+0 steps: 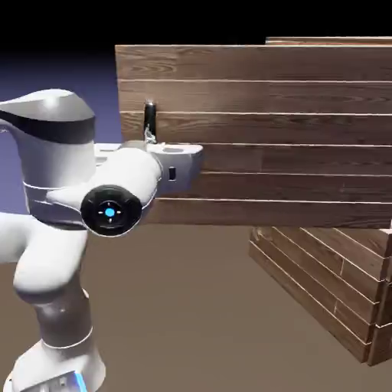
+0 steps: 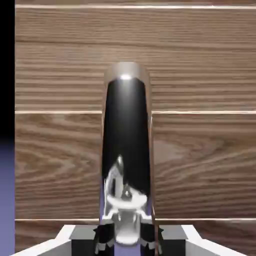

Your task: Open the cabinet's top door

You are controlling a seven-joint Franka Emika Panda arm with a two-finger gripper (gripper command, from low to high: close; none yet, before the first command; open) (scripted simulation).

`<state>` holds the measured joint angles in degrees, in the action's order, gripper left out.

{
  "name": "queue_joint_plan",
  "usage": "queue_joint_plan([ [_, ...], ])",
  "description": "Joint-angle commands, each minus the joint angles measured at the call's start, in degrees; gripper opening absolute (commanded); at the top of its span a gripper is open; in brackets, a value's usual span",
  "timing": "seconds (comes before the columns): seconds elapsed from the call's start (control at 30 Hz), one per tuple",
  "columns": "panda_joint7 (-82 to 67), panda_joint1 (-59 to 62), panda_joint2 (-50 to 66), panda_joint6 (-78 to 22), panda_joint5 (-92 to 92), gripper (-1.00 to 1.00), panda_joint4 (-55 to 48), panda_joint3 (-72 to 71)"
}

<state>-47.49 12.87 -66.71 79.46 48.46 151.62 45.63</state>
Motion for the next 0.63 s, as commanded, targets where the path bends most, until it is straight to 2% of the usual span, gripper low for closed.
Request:
queue_joint_plan([
  [0.0,-0.4,-1.8,1.3,-1.6,-1.4,-1.00,-2.1,2.1],
  [0.3,-1.6,-19.8,8.7,-14.8,-10.0,-1.00,-20.6,18.2],
  [0.6,0.3,-37.7,9.4,-25.0,-14.5,-1.00,-37.6,30.2],
])
